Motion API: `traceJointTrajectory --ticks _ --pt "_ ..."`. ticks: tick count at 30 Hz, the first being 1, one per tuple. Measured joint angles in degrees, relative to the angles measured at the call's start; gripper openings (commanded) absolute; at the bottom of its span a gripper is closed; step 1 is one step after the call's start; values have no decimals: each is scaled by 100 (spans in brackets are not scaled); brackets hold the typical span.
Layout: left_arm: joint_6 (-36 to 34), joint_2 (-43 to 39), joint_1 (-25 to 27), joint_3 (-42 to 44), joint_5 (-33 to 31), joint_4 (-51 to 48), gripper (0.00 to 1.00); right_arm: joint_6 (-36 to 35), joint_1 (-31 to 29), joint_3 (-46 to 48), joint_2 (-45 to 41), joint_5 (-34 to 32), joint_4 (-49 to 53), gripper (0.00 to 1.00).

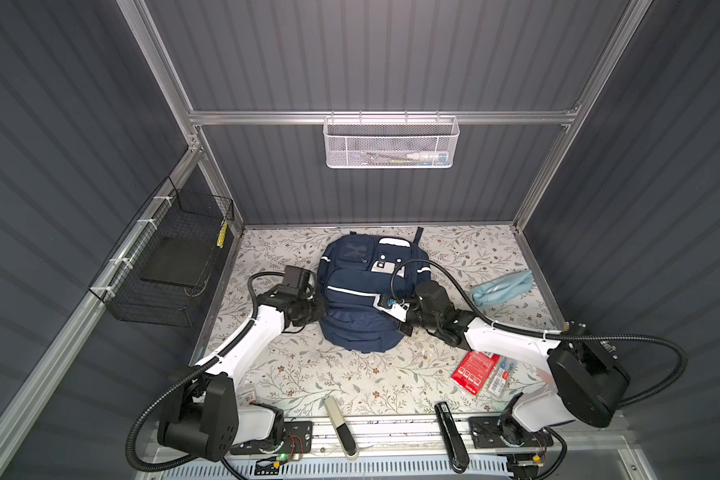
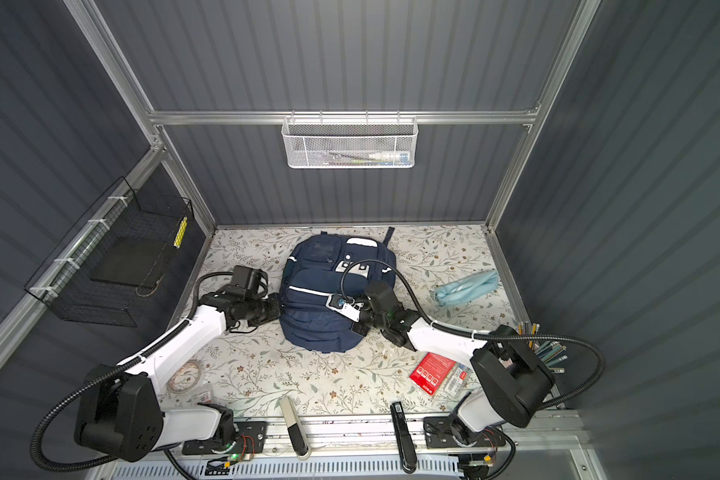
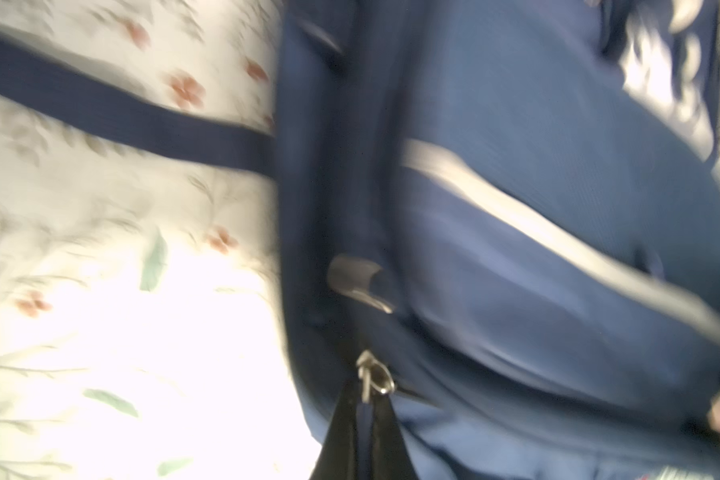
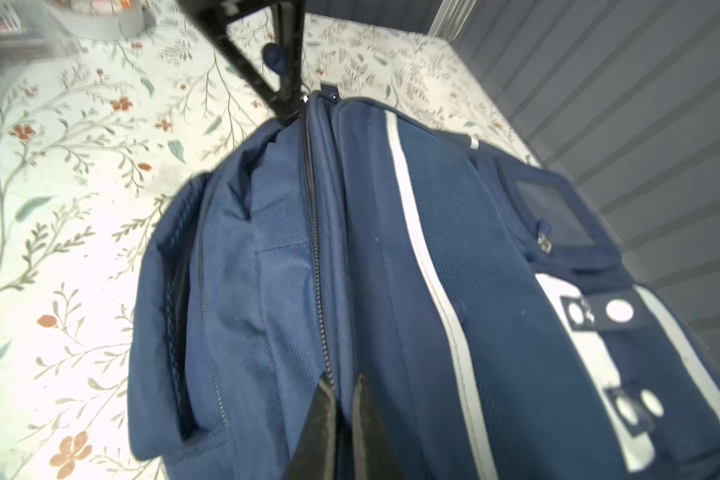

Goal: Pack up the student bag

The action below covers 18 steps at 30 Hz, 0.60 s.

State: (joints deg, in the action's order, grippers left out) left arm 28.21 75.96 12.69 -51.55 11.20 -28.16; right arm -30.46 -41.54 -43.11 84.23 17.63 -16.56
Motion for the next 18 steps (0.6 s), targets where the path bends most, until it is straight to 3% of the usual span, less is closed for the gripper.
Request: traceJointTrajectory --ticks 2,4,6,11,18 --pt "-168 50 -225 -98 330 13 0 94 52 -9 -4 35 -103 0" --pt "-321 122 -223 -227 452 -9 0 256 229 -46 24 138 -94 11" --pt "-391 155 9 -326 330 0 0 343 466 -85 33 192 -20 32" --pt "-92 33 894 -315 -249 33 0 608 855 -225 13 -238 656 54" --pt "734 -181 2583 -289 -702 138 0 702 20 -101 -361 -404 737 62"
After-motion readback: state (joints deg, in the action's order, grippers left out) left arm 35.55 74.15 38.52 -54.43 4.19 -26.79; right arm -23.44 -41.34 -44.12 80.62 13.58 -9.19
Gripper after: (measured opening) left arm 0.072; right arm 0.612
